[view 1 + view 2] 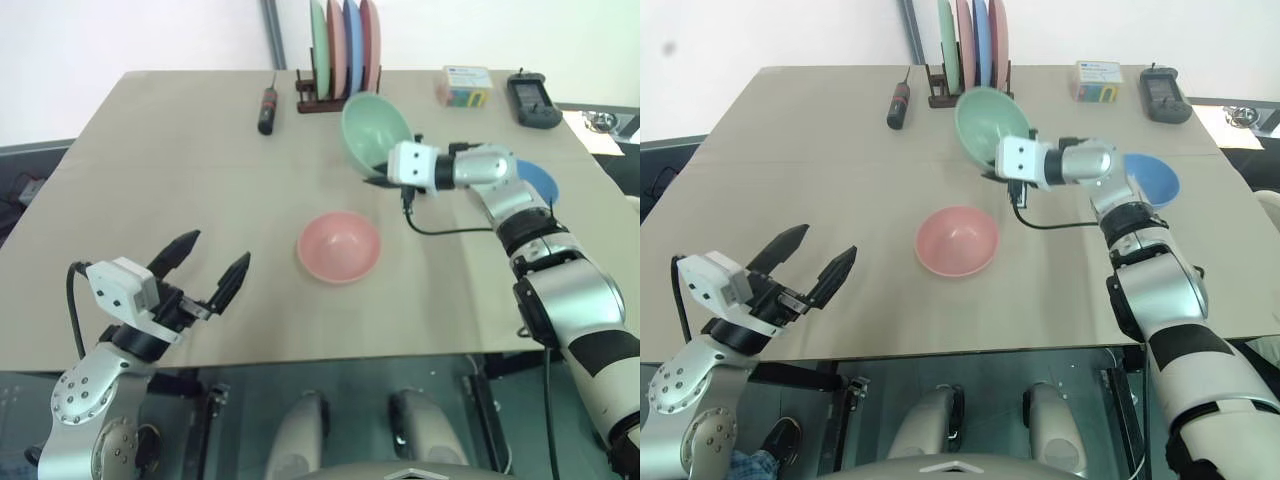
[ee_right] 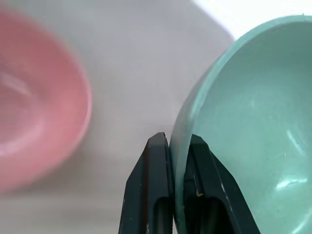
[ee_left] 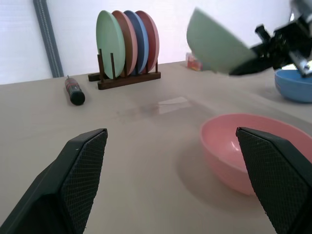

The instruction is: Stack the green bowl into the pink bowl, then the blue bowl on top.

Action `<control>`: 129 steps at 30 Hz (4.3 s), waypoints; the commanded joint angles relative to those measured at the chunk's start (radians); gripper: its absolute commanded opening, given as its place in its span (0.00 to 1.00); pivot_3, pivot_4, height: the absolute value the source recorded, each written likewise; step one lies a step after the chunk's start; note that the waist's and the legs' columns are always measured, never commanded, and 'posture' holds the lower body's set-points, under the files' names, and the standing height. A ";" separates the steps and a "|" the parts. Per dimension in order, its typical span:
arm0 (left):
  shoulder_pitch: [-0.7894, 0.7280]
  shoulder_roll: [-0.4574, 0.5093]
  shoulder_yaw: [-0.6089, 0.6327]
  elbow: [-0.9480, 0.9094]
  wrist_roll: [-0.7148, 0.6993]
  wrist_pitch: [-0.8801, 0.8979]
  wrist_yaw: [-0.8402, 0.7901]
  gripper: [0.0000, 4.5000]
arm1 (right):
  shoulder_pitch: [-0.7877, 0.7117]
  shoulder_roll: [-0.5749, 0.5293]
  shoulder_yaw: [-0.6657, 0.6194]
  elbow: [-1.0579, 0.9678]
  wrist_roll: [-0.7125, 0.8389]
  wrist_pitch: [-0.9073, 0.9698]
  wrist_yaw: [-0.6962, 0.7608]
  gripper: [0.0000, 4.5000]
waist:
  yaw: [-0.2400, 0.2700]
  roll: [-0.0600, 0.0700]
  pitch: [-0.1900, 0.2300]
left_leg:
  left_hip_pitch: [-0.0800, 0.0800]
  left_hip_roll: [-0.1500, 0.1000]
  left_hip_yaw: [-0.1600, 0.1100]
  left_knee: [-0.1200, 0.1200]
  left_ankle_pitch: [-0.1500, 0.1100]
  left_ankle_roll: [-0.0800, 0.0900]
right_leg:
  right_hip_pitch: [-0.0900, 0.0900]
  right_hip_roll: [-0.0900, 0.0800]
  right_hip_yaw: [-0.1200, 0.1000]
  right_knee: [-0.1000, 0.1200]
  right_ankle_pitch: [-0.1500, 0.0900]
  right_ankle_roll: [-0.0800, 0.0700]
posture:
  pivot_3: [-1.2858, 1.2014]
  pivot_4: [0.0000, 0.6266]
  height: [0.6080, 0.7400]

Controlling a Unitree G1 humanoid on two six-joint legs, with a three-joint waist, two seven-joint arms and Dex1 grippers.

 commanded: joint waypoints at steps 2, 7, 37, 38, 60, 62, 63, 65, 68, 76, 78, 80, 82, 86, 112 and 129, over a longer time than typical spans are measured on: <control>-0.074 0.045 -0.023 0.059 0.003 -0.018 -0.057 1.00 | 0.132 -0.057 0.012 -0.495 0.188 0.278 0.162 0.00 | 0.004 0.000 0.000 | -0.001 0.000 -0.001 0.000 0.000 0.000 | 0.000 0.000 -0.001 0.000 0.000 0.000 | 0.52 0.24 1.00; -0.163 0.085 -0.040 0.146 0.007 -0.023 -0.111 1.00 | 0.256 -0.105 0.057 -0.832 0.231 0.493 0.166 0.00 | -0.001 0.000 0.000 | 0.000 0.000 -0.001 0.000 0.000 0.000 | 0.000 0.000 -0.001 0.000 0.000 0.000 | 0.52 0.24 1.00; -0.412 0.049 -0.217 0.281 0.030 -0.063 -0.261 1.00 | 0.515 -0.179 -0.242 -0.691 0.113 0.879 -0.495 0.88 | 0.002 0.000 0.000 | -0.001 -0.001 0.001 -0.001 0.000 0.000 | -0.001 0.000 0.000 -0.001 0.000 0.000 | 0.52 0.24 1.00; -0.423 0.048 -0.222 0.289 0.031 -0.066 -0.266 1.00 | 0.523 -0.181 -0.234 -0.670 0.097 0.859 -0.508 0.88 | 0.001 -0.001 0.000 | -0.001 -0.001 0.001 -0.001 0.000 0.000 | 0.000 0.000 0.001 -0.001 0.000 0.000 | 0.52 0.24 1.00; -0.419 0.031 -0.236 0.240 0.020 -0.060 -0.259 1.00 | 0.369 -0.226 -0.222 -0.158 -0.039 0.541 -0.667 0.88 | -0.002 0.000 0.000 | -0.001 -0.001 0.001 -0.001 0.000 0.000 | -0.001 0.000 0.002 -0.002 0.000 0.001 | 0.52 0.24 1.00; -0.421 0.030 -0.237 0.237 0.019 -0.058 -0.257 1.00 | 0.351 -0.227 -0.220 -0.101 -0.046 0.533 -0.674 0.88 | -0.003 0.000 0.000 | -0.001 -0.001 0.001 -0.001 0.000 0.000 | -0.001 0.000 0.002 -0.002 0.000 0.001 | 0.52 0.24 1.00; -0.422 0.031 -0.237 0.236 0.018 -0.058 -0.257 1.00 | 0.340 -0.227 -0.220 -0.071 -0.050 0.527 -0.680 0.88 | -0.003 0.000 0.000 | -0.001 -0.001 0.002 -0.001 0.000 0.000 | -0.001 0.000 0.002 -0.002 0.000 0.001 | 0.52 0.24 1.00; -0.425 0.032 -0.237 0.239 0.017 -0.058 -0.260 1.00 | 0.309 -0.229 -0.217 0.005 -0.062 0.512 -0.696 0.88 | -0.004 0.000 0.000 | -0.001 -0.001 0.002 -0.001 0.000 0.000 | -0.001 0.000 0.002 -0.002 0.000 0.001 | 0.52 0.24 1.00; -0.426 0.034 -0.236 0.240 0.018 -0.058 -0.263 1.00 | 0.268 -0.228 -0.213 0.080 -0.072 0.488 -0.704 0.83 | -0.005 0.000 0.000 | -0.001 -0.001 0.002 -0.001 0.000 0.000 | -0.001 0.000 0.002 -0.002 0.000 0.001 | 0.52 0.24 1.00; -0.420 0.033 -0.234 0.232 0.017 -0.057 -0.258 1.00 | 0.239 -0.222 -0.206 0.137 -0.083 0.445 -0.696 0.10 | -0.005 0.000 0.000 | -0.001 -0.001 0.002 -0.001 0.000 0.000 | -0.001 0.000 0.003 -0.002 0.000 0.001 | 0.52 0.24 1.00; -0.419 0.034 -0.231 0.229 0.013 -0.054 -0.258 1.00 | 0.238 -0.224 -0.205 0.142 -0.084 0.439 -0.695 0.05 | -0.005 0.000 0.000 | -0.001 -0.001 0.002 -0.001 0.000 0.000 | -0.001 0.000 0.003 -0.002 0.000 0.001 | 0.52 0.24 1.00; -0.419 0.034 -0.229 0.230 0.011 -0.054 -0.257 1.00 | 0.238 -0.225 -0.204 0.145 -0.085 0.435 -0.695 0.05 | -0.004 0.000 0.000 | -0.001 -0.001 0.002 -0.001 0.000 0.000 | -0.001 0.000 0.003 -0.002 0.000 0.001 | 0.52 0.24 1.00; -0.416 0.035 -0.228 0.235 0.011 -0.058 -0.260 1.00 | 0.245 -0.226 -0.199 0.124 -0.080 0.410 -0.662 0.05 | -0.005 0.000 0.000 | -0.001 -0.001 0.002 -0.001 0.000 0.000 | -0.001 0.000 0.003 -0.002 0.000 0.001 | 0.52 0.24 1.00; -0.416 0.035 -0.225 0.243 0.009 -0.063 -0.264 1.00 | 0.283 -0.207 -0.170 -0.025 -0.039 0.409 -0.489 0.05 | -0.008 0.000 0.000 | -0.001 -0.001 0.002 -0.001 0.000 0.000 | -0.001 0.000 0.003 -0.002 0.000 0.001 | 0.52 0.24 1.00; -0.275 0.131 -0.060 0.250 -0.010 -0.076 -0.308 1.00 | 0.309 -0.094 0.098 -1.102 0.233 0.926 -0.115 0.70 | 0.000 0.002 0.001 | -0.001 0.000 -0.001 -0.001 0.000 0.000 | -0.001 0.000 -0.001 -0.001 0.000 0.000 | 0.52 0.24 1.00; -0.056 0.142 0.024 0.100 0.060 -0.006 -0.122 1.00 | 0.859 -0.354 -0.475 -1.081 0.539 0.891 -0.021 0.97 | 0.021 0.000 0.000 | -0.001 0.000 0.001 -0.004 0.000 0.000 | -0.001 -0.001 0.000 -0.004 -0.001 -0.001 | 0.52 0.24 1.00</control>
